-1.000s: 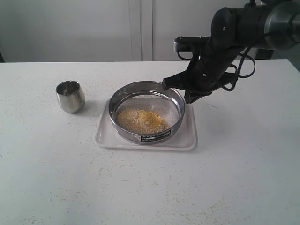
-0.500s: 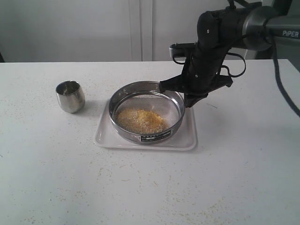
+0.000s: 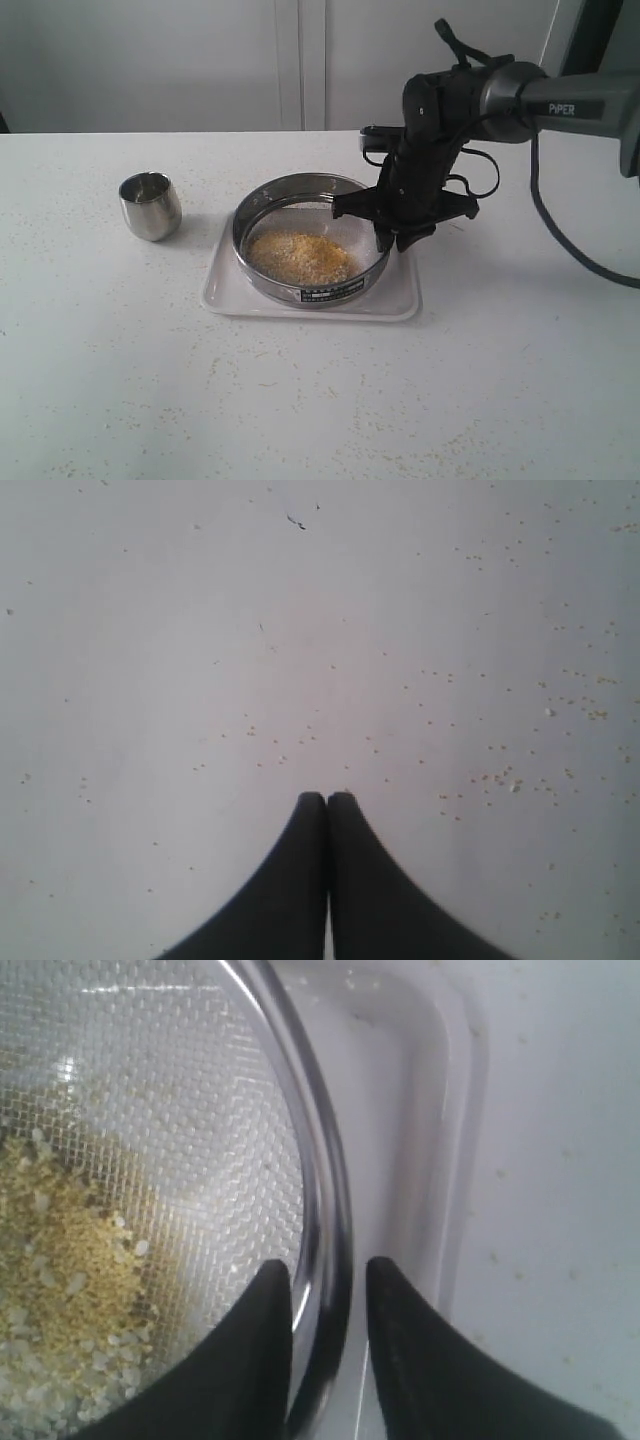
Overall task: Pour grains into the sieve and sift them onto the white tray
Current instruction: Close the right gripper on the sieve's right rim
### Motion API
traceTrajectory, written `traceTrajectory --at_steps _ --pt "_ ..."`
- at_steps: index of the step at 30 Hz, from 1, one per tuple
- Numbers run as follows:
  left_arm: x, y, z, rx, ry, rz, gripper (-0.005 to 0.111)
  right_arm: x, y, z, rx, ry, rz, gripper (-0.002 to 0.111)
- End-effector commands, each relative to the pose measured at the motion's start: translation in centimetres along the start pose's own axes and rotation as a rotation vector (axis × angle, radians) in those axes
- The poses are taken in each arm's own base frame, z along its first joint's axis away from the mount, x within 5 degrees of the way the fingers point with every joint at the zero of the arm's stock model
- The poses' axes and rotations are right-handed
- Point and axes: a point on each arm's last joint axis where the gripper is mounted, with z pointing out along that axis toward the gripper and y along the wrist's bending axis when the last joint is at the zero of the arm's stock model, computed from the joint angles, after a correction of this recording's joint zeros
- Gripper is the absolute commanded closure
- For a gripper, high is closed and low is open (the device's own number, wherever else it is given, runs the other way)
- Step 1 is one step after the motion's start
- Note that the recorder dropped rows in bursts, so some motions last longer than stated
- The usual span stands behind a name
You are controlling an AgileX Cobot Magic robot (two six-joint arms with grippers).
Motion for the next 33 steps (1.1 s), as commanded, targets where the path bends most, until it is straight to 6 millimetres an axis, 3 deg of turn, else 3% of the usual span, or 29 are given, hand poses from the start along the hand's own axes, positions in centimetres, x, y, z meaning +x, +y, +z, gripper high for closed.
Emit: traceTrajectory --at_steps 1,30,33 --pt "0.30 0.04 0.05 0.001 0.010 -0.006 0.107 -0.17 0.11 0.96 -0.015 -0.012 0.018 0.082" --pt "0.30 0.04 0.05 0.001 0.010 -0.006 0.107 -0.25 0.09 1.74 -0.017 -0.029 0.016 0.082" --pt "0.30 0.04 0.05 0.001 0.010 -0.006 0.107 -0.23 0.09 1.74 -0.016 -0.027 0.019 0.086"
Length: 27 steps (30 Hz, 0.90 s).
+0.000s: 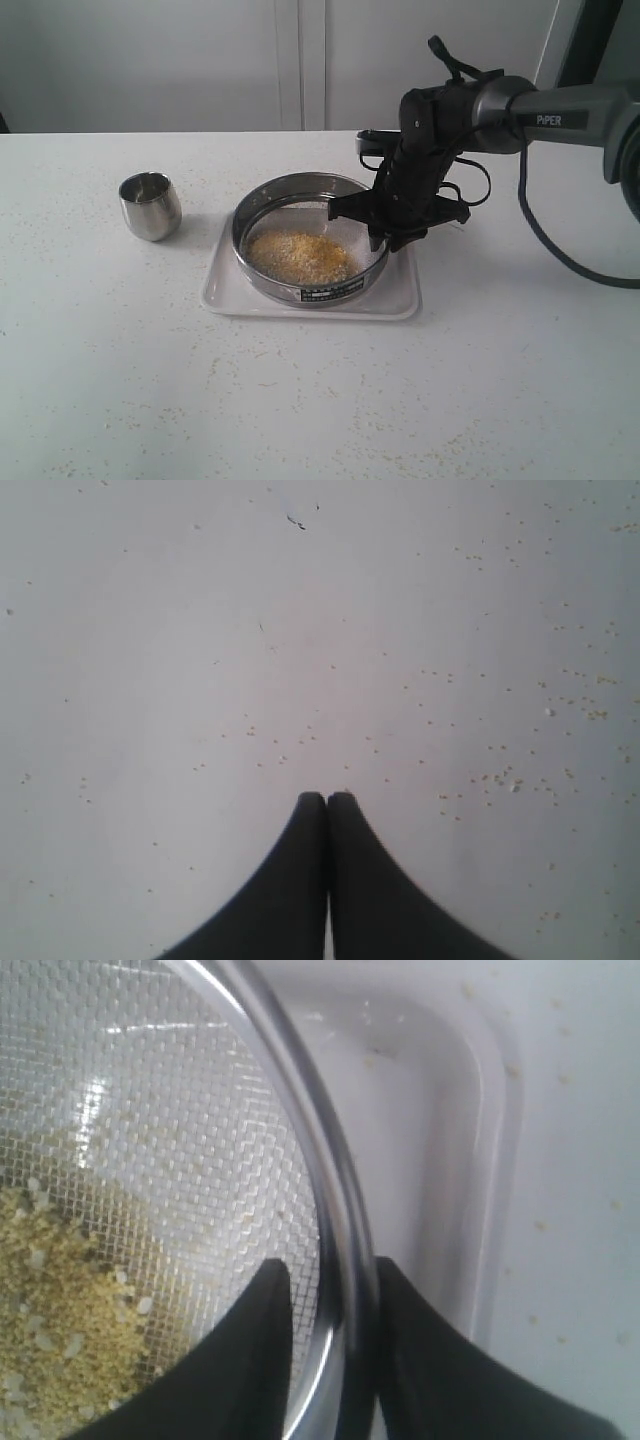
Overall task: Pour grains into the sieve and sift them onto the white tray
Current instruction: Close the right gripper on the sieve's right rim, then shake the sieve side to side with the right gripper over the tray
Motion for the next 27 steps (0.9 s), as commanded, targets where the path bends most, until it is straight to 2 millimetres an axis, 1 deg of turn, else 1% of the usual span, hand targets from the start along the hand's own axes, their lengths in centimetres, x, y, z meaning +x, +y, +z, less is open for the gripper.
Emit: traceTrajectory --at_steps 1,2,5,10,14,22,27 --pt "0.3 0.0 0.0 0.001 0.010 -0.006 0.107 0.1 -0.1 0.1 0.009 0.015 0.010 0.089" --pt "0.3 0.0 0.0 0.001 0.010 -0.006 0.107 0.1 -0.1 0.1 0.009 0.017 0.023 0.096" --pt "0.3 0.0 0.0 0.001 0.010 -0.006 0.107 0.1 -0.1 0.1 0.013 0.017 0.078 0.108" --pt "0.3 0.0 0.0 0.001 0.010 -0.006 0.107 0.1 -0.1 -0.2 0.014 0.018 0.148 0.108" --pt "0.3 0.0 0.0 0.001 0.010 -0.006 0.107 0.1 -0.1 -0.9 0.016 0.023 0.184 0.108" --pt "0.3 0.0 0.0 0.001 0.010 -0.006 0.107 -0.7 0.2 -5.0 -0.012 -0.060 0.173 0.108" --pt "0.3 0.0 0.0 0.001 0.010 -0.006 0.107 -1.2 -0.2 -7.1 0.030 -0.126 0.121 0.108"
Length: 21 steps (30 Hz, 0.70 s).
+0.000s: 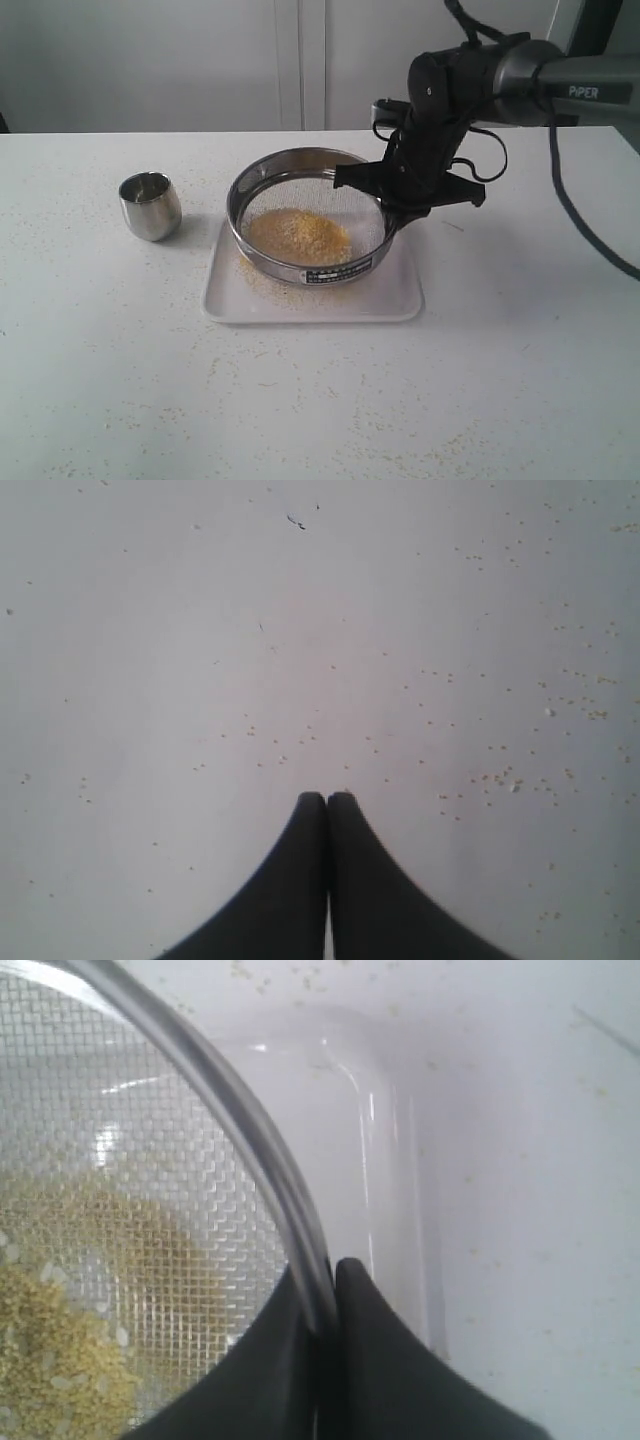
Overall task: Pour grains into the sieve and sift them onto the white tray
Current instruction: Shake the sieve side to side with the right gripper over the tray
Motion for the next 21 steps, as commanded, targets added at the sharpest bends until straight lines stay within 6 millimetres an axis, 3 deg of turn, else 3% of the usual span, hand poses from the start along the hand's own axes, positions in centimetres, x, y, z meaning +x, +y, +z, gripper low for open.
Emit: traceTrajectory --at_steps 1,6,11,14,17,19,21 --pt "0.3 0.0 0.0 0.001 0.010 -0.006 0.107 -0.8 -0.2 -2.5 0.016 -0.083 -0.029 0.108" --pt "0.3 0.0 0.0 0.001 0.010 -0.006 0.107 -0.8 -0.3 -2.8 0.036 -0.086 -0.032 0.108" --pt "0.3 0.0 0.0 0.001 0.010 -0.006 0.107 -0.4 0.8 -1.7 -0.080 -0.036 0.146 0.108" --pt "0.3 0.0 0.0 0.001 0.010 -0.006 0.107 0.0 1.2 -1.2 -0.126 0.006 0.080 0.108" --pt "0.3 0.0 0.0 0.001 0.010 -0.006 0.107 -0.3 -0.7 -1.2 -0.040 0.032 0.041 0.108" --pt "0.3 0.0 0.0 0.001 0.010 -0.006 0.107 -0.7 -2.7 -1.2 0.001 0.061 0.153 0.108" --pt "0.3 0.0 0.0 0.001 0.010 -0.006 0.107 -0.6 -1.2 -1.1 -0.098 0.060 0.192 0.108"
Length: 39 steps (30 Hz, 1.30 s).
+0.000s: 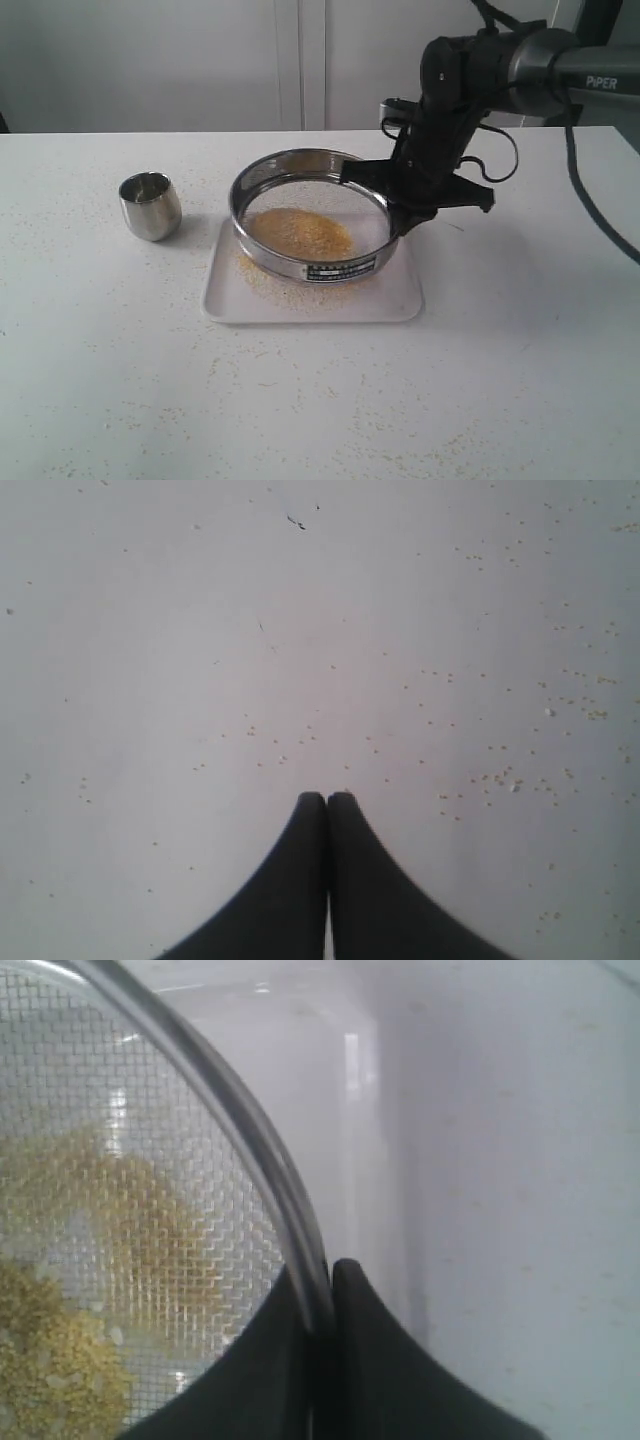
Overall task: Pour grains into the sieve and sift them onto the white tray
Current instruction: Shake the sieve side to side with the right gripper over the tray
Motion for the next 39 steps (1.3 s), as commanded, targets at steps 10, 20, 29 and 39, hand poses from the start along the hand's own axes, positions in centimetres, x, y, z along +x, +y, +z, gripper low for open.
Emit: traceTrajectory --at_steps 10,20,29,39 --pt "0.3 0.0 0.0 0.001 0.010 -0.006 0.107 0.7 1.7 0.2 -0.063 -0.043 0.005 0.108" --pt "0.3 0.0 0.0 0.001 0.010 -0.006 0.107 0.9 1.2 0.6 -0.016 -0.054 0.086 0.108" --pt "0.3 0.0 0.0 0.001 0.010 -0.006 0.107 0.4 -1.3 0.4 0.116 -0.027 0.140 0.108" --pt "0.3 0.0 0.0 0.001 0.010 -0.006 0.107 0.9 0.9 0.3 -0.022 -0.017 -0.028 0.108"
